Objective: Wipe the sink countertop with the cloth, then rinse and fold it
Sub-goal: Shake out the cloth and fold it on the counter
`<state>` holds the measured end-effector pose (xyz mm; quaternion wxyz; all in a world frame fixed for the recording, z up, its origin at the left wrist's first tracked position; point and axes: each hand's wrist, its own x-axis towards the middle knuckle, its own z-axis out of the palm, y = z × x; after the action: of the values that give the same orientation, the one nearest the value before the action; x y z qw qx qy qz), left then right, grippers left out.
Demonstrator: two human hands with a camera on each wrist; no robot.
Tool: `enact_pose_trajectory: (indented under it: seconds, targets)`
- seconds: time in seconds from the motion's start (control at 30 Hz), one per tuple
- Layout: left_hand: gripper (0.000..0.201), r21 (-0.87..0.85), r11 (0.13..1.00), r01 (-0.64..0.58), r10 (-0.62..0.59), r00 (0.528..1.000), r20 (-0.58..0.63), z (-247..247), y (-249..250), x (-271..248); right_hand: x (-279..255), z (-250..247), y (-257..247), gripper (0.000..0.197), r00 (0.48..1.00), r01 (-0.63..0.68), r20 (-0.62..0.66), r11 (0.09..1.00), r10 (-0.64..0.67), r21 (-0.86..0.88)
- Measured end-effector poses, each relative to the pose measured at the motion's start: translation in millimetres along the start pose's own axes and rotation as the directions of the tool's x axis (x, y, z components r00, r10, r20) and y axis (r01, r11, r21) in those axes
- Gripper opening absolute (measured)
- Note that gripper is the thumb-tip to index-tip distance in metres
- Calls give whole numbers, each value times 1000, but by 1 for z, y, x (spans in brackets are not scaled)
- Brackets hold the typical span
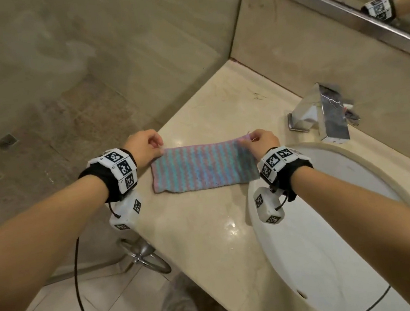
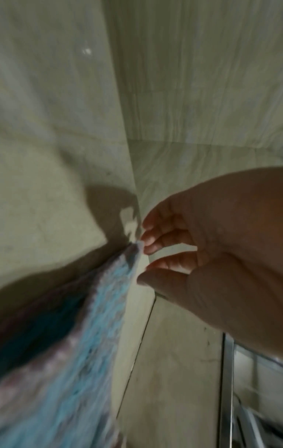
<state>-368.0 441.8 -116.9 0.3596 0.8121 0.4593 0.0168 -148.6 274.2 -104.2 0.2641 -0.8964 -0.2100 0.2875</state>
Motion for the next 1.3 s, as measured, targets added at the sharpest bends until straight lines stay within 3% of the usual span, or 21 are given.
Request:
enact_pose_trajectory:
  seconds: [0.1,0.2,0.3,0.47,0.6,0.8,0.87,0.93,1.0,1.1,1.13,1.2,1.27,1.3]
  targets:
    - [16,58,996,-68,71,996,-51,0,10,-3,-2,-4,7,29,1000,-23,-14,998,22,-59]
    - [15,5,998,-68,67,995,73,5,24,-10,-6,-7,16,27,998,-41,39,988,47,-152]
    - [20,119,987,-111,80,968,239,15,31,-22,-12,-5,22,33,993,-76,71,981,90,-176]
    - [28,197,978,-72,17,963,269,21,17,-40,-21,-1,19,30,972,-147,162,976,173,-159]
    - [28,178,983,-45,-4,965,263,21,5,-50,-24,-3,9,19,963,-164,203,983,177,-82]
    - [14,187,978,-95,55,976,212,21,5,-58,-33,2,-10,12,972,-166,199,962,124,215]
    - [12,38,999,-34,30,994,102,21,4,-57,-44,11,-25,12,971,-146,226,937,75,317]
    - [19,-336,939,77,-62,997,55,19,5,-60,-56,25,-44,21,957,-119,291,920,6,373]
    - [22,-628,749,210,-173,977,120,16,8,-65,-68,44,-61,24,944,-82,325,915,-56,395]
    - [26,-798,486,356,-240,933,269,9,2,-69,-88,73,-80,15,890,-66,438,916,-125,395]
    - [29,-816,439,375,-240,924,296,9,-2,-68,-92,81,-81,18,866,-65,481,922,-138,382]
    - [23,-805,458,377,-253,924,288,11,-9,-68,-91,90,-81,24,871,-59,476,937,-121,346]
    - [9,-790,508,343,-257,936,241,15,-11,-69,-82,87,-77,20,926,-37,369,951,-83,307]
    - [15,-780,539,318,-259,944,206,16,-11,-67,-76,84,-75,18,948,-25,310,959,-66,282]
